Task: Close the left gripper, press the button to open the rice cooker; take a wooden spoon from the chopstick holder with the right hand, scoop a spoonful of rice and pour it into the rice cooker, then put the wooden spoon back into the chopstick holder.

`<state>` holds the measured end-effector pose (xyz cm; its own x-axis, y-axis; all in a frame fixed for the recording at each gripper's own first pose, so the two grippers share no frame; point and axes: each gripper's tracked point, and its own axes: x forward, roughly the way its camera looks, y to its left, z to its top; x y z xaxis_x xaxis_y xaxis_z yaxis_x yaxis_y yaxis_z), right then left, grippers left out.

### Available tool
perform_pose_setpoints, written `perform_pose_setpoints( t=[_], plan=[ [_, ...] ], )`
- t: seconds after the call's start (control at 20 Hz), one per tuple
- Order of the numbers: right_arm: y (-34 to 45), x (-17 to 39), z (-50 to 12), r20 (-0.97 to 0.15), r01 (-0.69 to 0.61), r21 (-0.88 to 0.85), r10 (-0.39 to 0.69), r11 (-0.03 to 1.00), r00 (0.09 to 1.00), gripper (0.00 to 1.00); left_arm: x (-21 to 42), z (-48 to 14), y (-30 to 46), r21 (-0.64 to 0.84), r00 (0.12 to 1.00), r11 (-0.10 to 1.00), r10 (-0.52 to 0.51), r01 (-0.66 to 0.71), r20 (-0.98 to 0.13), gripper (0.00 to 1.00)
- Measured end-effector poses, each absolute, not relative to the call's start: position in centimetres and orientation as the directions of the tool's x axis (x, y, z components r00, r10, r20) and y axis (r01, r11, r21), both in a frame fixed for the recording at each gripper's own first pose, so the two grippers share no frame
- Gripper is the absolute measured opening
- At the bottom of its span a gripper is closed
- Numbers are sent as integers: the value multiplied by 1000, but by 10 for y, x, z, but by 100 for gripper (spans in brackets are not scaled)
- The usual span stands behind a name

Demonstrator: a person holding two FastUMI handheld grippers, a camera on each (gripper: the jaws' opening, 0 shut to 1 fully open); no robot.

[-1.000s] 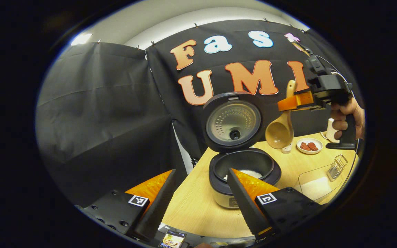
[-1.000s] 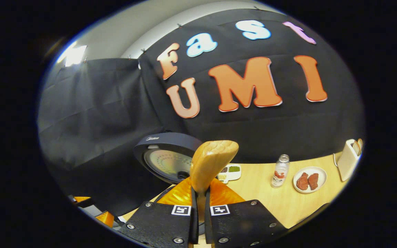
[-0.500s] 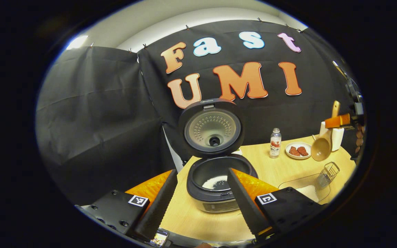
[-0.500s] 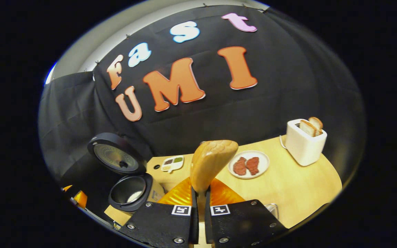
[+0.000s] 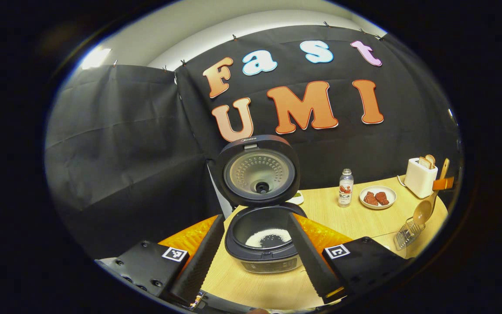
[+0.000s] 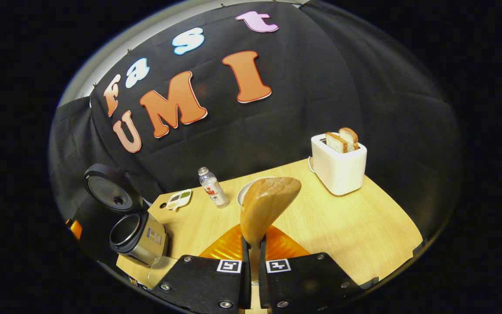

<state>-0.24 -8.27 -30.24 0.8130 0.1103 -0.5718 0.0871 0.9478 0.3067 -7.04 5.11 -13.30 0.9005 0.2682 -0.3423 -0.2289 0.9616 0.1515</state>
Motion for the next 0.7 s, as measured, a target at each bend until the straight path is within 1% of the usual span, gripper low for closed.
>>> perform_pose_setpoints(
  t=[0.15, 0.2, 0.25, 0.35, 0.4, 0.45, 0.5, 0.6, 0.65, 0.7],
  plan=[
    [-81, -7, -328, -603, 87, 314, 128, 946, 788, 6, -77, -127, 48, 166, 891, 953, 298, -254, -342, 100],
    [-80, -9, -336, -614, 87, 314, 132, 946, 778, 7, -79, -124, 49, 171, 888, 950, 307, -263, -341, 99],
    [-79, -12, -344, -625, 90, 315, 134, 945, 769, 7, -79, -123, 49, 172, 888, 949, 309, -265, -340, 100],
    [-76, -11, -356, -642, 105, 318, 132, 942, 755, 6, -76, -120, 52, 178, 887, 947, 314, -268, -338, 100],
    [-75, -13, -365, -654, 114, 311, 125, 944, 746, 7, -70, -118, 55, 179, 888, 947, 315, -268, -336, 98],
    [-75, -13, -372, -669, 125, 300, 116, 946, 734, 7, -62, -115, 59, 174, 886, 946, 319, -274, -337, 100],
    [-74, -13, -379, -686, 138, 291, 106, 947, 720, 6, -49, -109, 64, 155, 890, 949, 312, -274, -334, 98],
    [-72, -19, -393, -740, 150, 280, 113, 948, 664, 10, -10, -83, 78, 93, 908, 957, 289, -274, -304, 98],
    [-69, -18, -390, -741, 153, 291, 121, 944, 661, 13, 14, -66, 89, 52, 917, 960, 277, -274, -286, 98],
    [-74, -19, -384, -739, 162, 286, 110, 945, 664, 14, 43, -50, 98, 18, 921, 963, 263, -269, -287, 93]
  ],
)
